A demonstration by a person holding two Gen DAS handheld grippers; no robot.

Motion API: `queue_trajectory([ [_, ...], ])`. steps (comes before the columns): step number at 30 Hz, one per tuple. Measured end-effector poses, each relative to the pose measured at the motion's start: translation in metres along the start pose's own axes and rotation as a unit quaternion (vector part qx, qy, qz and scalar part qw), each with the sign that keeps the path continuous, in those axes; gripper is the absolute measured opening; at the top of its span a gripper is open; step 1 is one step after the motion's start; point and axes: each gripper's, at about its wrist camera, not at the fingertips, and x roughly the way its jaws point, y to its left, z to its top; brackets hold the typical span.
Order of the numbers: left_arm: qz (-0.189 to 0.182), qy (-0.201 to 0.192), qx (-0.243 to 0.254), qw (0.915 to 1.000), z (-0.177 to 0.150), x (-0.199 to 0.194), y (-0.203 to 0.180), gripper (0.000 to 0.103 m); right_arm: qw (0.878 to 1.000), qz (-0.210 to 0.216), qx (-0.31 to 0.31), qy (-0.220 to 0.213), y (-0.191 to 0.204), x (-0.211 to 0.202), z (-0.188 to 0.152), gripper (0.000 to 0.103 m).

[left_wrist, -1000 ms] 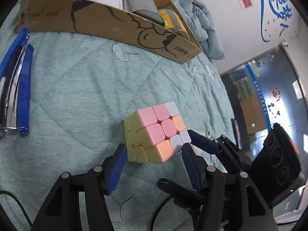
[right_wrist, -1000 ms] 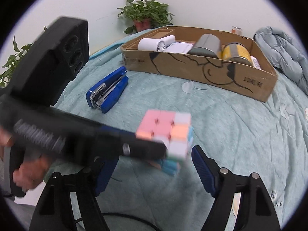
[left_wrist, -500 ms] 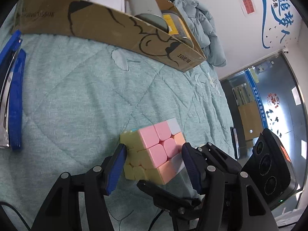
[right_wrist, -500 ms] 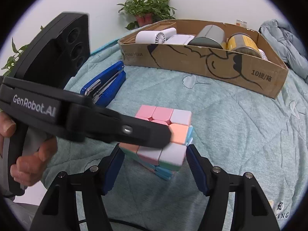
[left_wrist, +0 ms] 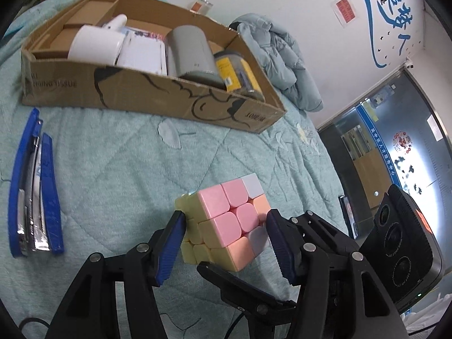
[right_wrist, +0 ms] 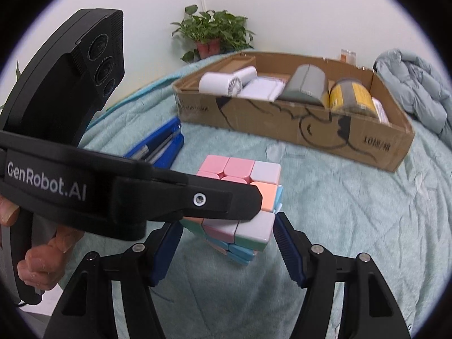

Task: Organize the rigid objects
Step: 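Lift the cube with the left gripper and lower it into the box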

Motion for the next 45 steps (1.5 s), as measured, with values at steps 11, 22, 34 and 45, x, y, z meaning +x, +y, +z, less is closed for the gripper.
queue_trajectory([
  [11, -0.003, -0.06, -0.003, 0.9982, 0.033, -0.057, 0.004, 0.053, 0.996, -0.02, -0.057, -0.068, 0.018, -0.005, 0.058, 0.063],
  [22, 0.008, -0.116, 0.006, 0.9932, 0.076, -0.094, 0.013, 0.053, 0.99, -0.015, -0.094, -0.1, 0.023, 0.005, 0.105, 0.063],
  [34, 0.034, -0.131, 0.029, 0.9903, 0.183, -0.094, 0.023, 0.053, 0.989, -0.019, -0.066, -0.129, 0.0, 0.04, 0.178, 0.063],
  [45, 0.042, -0.058, 0.03, 0.9969, 0.294, -0.032, 0.066, 0.047, 0.996, -0.015, 0.032, -0.085, -0.054, 0.114, 0.229, 0.062],
])
